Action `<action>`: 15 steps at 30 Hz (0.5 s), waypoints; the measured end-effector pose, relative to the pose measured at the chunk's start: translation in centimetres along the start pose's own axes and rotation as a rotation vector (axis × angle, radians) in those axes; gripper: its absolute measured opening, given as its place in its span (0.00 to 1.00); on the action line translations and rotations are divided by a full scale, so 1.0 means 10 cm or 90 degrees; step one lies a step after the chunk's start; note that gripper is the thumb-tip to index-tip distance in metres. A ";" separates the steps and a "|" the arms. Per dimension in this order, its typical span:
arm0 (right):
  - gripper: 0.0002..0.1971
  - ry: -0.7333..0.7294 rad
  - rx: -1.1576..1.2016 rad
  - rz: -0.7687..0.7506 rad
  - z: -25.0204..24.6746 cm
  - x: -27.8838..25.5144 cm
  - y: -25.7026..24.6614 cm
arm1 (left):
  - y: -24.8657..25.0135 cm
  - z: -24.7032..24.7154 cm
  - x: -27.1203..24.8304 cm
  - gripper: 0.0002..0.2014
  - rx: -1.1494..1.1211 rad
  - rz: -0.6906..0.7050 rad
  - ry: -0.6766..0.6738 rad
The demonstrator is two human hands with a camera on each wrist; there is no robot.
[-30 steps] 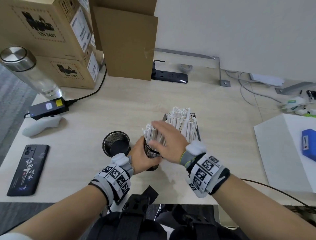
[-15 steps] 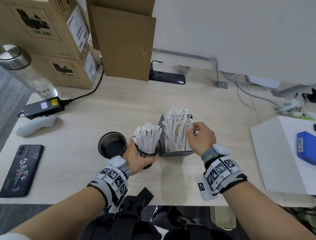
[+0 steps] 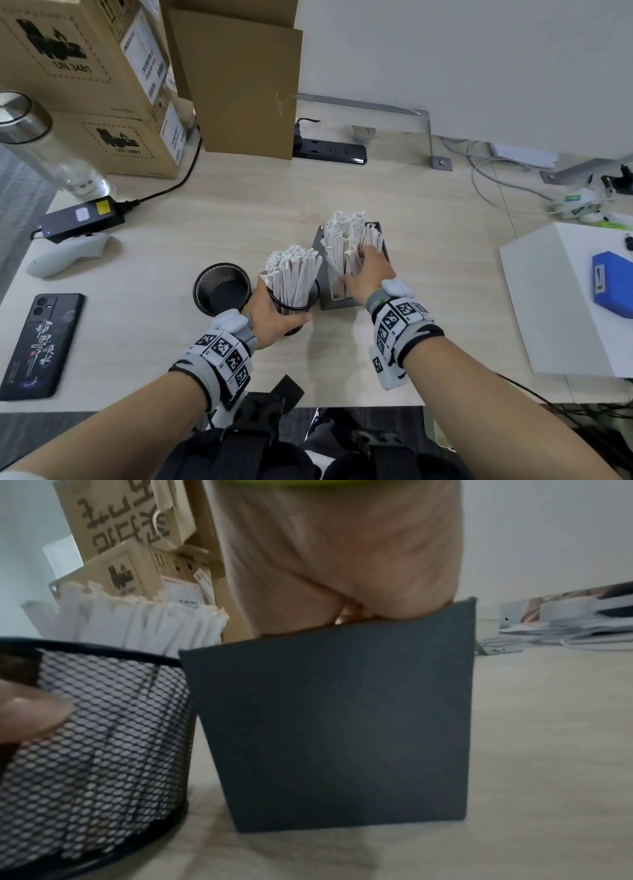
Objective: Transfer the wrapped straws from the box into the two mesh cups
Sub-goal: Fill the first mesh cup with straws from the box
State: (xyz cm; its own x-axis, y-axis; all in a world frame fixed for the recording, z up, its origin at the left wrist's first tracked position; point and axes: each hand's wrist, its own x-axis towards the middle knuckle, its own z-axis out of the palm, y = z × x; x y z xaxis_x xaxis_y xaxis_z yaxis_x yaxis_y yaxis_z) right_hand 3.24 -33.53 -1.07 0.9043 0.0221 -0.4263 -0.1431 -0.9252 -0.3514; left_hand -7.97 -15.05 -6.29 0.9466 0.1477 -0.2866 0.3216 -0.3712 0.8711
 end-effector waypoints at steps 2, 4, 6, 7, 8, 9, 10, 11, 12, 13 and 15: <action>0.22 -0.018 -0.033 0.016 -0.01 0.03 0.00 | -0.01 0.00 0.00 0.50 -0.001 -0.008 -0.009; 0.19 -0.027 -0.053 0.013 -0.02 0.04 0.00 | -0.02 0.00 0.00 0.51 0.005 -0.008 -0.009; 0.15 -0.036 -0.069 -0.010 -0.05 0.03 -0.01 | -0.01 -0.01 0.00 0.51 0.008 -0.006 -0.009; 0.12 -0.038 -0.076 -0.025 -0.07 0.01 -0.02 | -0.01 0.00 0.00 0.50 0.006 -0.003 -0.008; 0.10 -0.036 -0.080 -0.039 -0.09 0.01 -0.02 | 0.00 0.00 -0.01 0.50 0.005 -0.007 -0.008; 0.10 -0.034 -0.087 -0.051 -0.11 0.00 -0.02 | 0.00 0.00 -0.01 0.49 0.003 -0.008 -0.003; 0.15 -0.028 -0.098 -0.057 -0.12 0.01 -0.03 | -0.01 0.00 -0.02 0.49 0.000 -0.015 0.002; 0.18 -0.016 -0.108 -0.062 -0.14 0.01 -0.03 | -0.02 0.00 -0.02 0.50 -0.004 -0.015 0.004; 0.18 -0.004 -0.112 -0.068 -0.16 0.01 -0.02 | -0.02 0.01 -0.02 0.51 -0.007 -0.018 0.000; 0.15 0.008 -0.109 -0.078 -0.18 0.01 -0.02 | -0.02 0.01 -0.02 0.52 -0.009 -0.017 -0.003; 0.06 0.024 -0.110 -0.085 -0.21 0.01 0.00 | -0.02 0.00 -0.02 0.53 -0.014 -0.019 -0.009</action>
State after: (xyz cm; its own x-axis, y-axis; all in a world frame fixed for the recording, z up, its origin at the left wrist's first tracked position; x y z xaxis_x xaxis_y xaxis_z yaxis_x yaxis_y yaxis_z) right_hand 4.16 -34.27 0.62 0.9255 0.1373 -0.3530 0.0465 -0.9661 -0.2538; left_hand -8.22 -15.04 -6.40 0.9371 0.1448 -0.3175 0.3486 -0.3469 0.8707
